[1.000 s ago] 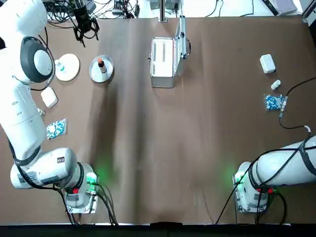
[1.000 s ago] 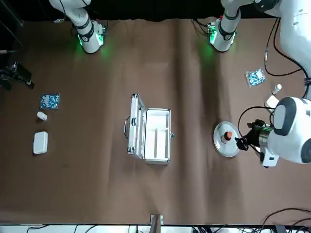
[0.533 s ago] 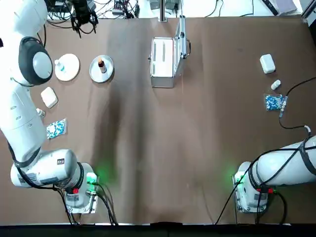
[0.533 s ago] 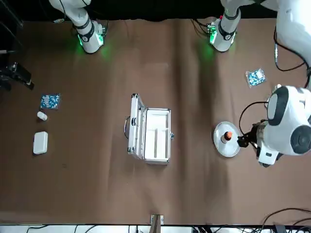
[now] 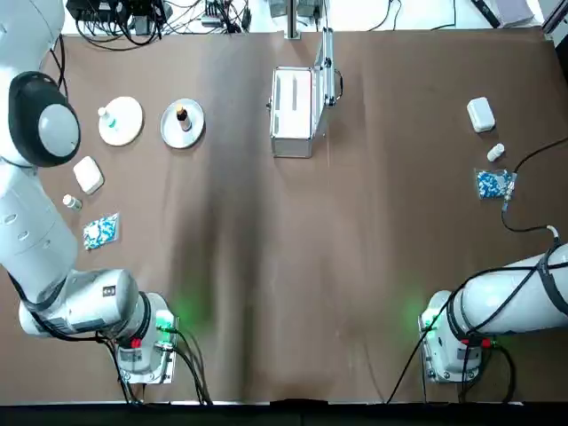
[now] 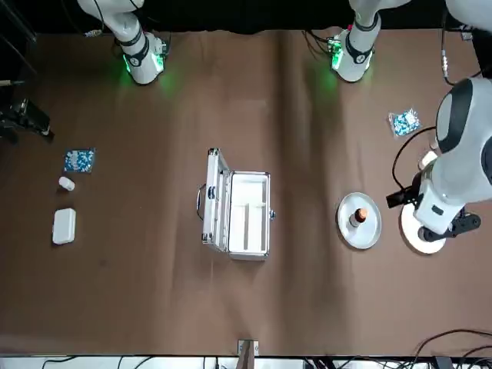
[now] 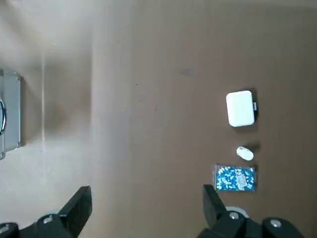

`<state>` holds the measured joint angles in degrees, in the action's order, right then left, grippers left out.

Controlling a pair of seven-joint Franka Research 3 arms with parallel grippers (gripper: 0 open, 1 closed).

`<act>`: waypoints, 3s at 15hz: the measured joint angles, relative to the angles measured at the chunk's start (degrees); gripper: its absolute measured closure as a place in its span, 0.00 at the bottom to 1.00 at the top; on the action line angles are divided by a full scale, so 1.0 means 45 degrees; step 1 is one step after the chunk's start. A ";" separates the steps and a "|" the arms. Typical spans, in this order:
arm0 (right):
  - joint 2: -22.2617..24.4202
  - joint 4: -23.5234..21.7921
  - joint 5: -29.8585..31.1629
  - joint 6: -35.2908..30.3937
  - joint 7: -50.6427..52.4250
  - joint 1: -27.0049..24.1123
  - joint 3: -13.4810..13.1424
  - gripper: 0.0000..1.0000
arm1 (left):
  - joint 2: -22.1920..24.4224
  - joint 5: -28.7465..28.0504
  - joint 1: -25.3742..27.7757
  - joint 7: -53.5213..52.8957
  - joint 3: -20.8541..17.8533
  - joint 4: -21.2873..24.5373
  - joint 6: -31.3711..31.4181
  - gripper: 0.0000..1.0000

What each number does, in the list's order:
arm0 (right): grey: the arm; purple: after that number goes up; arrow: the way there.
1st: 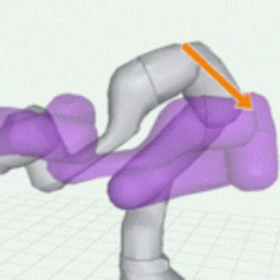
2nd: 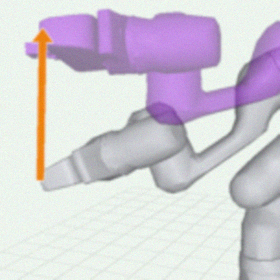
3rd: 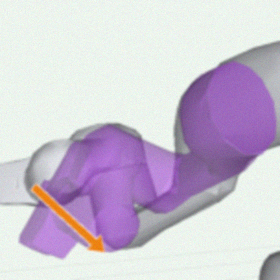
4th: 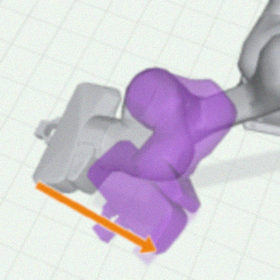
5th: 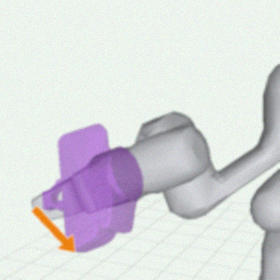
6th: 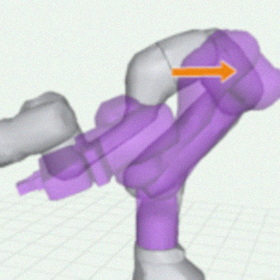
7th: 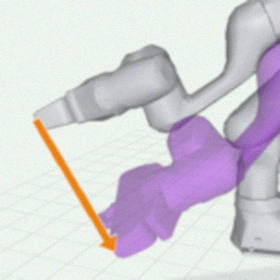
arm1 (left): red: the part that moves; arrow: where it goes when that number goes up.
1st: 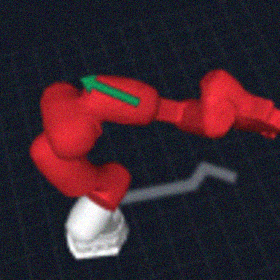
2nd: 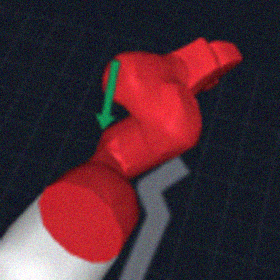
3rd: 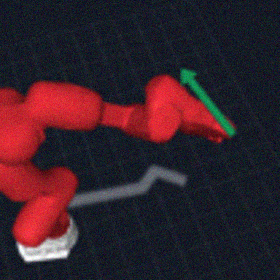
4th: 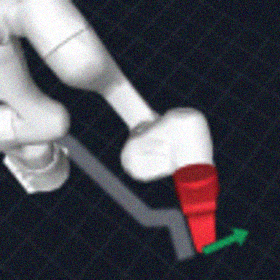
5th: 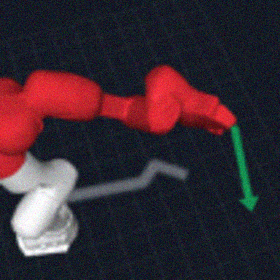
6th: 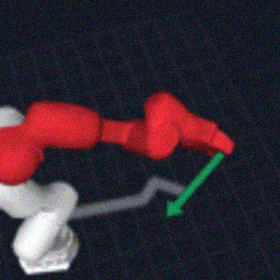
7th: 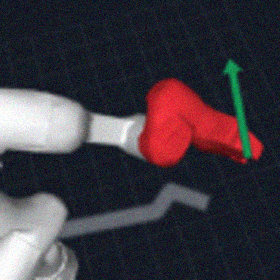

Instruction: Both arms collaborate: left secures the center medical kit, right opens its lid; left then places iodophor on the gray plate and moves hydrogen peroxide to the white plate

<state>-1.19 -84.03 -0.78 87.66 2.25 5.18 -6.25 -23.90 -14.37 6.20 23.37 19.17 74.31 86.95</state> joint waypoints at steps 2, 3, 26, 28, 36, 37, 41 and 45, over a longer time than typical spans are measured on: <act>-0.0011 0.0000 0.0000 0.0000 0.0000 0.0002 0.0003 0.01 | 0.0684 0.0428 0.0085 -0.0699 0.0016 0.0863 0.0885 0.00; -0.0015 -0.0002 0.0000 0.0000 0.0000 0.0002 0.0003 0.01 | 0.1150 0.0802 0.0206 -0.1104 0.0020 0.1466 0.1429 0.00; -0.0030 -0.0025 0.0000 -0.0002 0.0001 0.0049 0.0015 0.01 | 0.3318 0.2437 0.0944 -0.1192 0.0013 0.2354 0.0526 0.00; -0.0029 -0.0026 0.0000 -0.0002 0.0001 0.0067 0.0015 0.01 | 0.3251 0.2437 0.0420 -0.1229 -0.0413 0.2353 0.0677 0.00; -0.0029 -0.0017 0.0000 0.0051 0.0001 0.0075 0.0014 0.01 | 0.3950 0.2439 -0.1530 -0.2761 -0.2606 0.2746 0.1601 0.00; -0.0028 -0.0012 0.0000 0.0052 0.0001 0.0075 0.0010 0.01 | 0.4153 0.2439 -0.1516 -0.2845 -0.2641 0.2969 0.1734 0.00; -0.0029 -0.0016 0.0000 0.0051 0.0000 0.0075 0.0008 0.01 | 0.4445 0.2619 -0.1510 -0.2918 -0.2661 0.3338 0.1909 0.00; -0.0029 -0.0020 0.0000 0.0004 -0.0006 0.0074 0.0009 0.01 | 0.4446 0.2629 -0.1508 -0.2918 -0.2679 0.3309 0.2082 0.00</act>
<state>-1.32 -84.12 -0.78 87.68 2.23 5.52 -6.21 -3.90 -2.54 -0.59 10.24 7.11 89.20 96.32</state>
